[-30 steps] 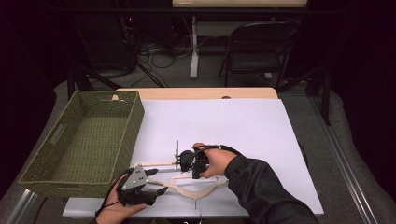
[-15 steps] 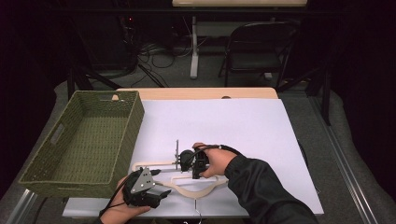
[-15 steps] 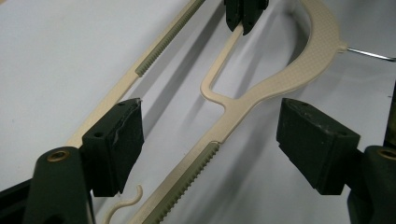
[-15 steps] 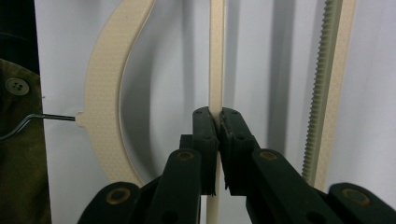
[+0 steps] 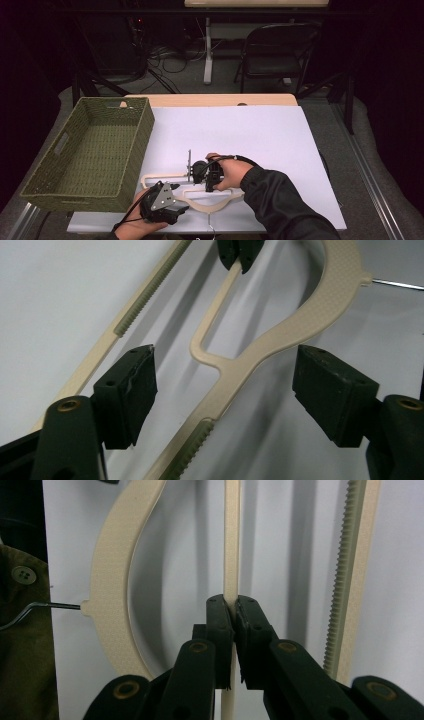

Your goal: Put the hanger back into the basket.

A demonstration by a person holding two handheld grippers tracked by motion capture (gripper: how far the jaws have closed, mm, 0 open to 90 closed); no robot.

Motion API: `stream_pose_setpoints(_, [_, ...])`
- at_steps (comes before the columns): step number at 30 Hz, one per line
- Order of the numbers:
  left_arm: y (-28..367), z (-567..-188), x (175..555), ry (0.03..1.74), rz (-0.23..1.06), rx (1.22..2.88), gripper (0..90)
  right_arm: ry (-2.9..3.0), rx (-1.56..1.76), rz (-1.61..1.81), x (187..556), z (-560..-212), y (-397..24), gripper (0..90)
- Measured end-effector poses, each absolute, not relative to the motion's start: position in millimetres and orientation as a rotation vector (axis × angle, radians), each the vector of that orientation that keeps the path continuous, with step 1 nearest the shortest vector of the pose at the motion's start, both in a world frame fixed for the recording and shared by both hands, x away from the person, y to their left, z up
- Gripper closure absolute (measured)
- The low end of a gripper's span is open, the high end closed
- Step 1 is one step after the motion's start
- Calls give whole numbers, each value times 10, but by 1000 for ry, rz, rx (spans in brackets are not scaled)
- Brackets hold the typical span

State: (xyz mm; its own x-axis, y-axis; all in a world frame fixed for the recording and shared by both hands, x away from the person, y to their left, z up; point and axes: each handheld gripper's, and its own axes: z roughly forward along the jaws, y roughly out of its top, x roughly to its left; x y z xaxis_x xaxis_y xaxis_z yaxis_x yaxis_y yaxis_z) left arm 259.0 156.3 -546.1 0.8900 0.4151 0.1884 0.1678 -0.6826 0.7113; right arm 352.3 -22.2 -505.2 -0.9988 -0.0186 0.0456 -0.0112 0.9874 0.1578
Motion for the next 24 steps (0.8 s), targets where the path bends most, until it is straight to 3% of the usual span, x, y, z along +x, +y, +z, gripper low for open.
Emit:
stream_pose_setpoints(9, [1503, -5498, 2594, 364, 415, 2330, 318, -3090, 20, -245, 3541, -5056, -226, 858])
stream_pose_setpoints(24, [1487, -5523, 2595, 333, 433, 2359, 303, -3076, 20, -252, 3544, -5058, -216, 858])
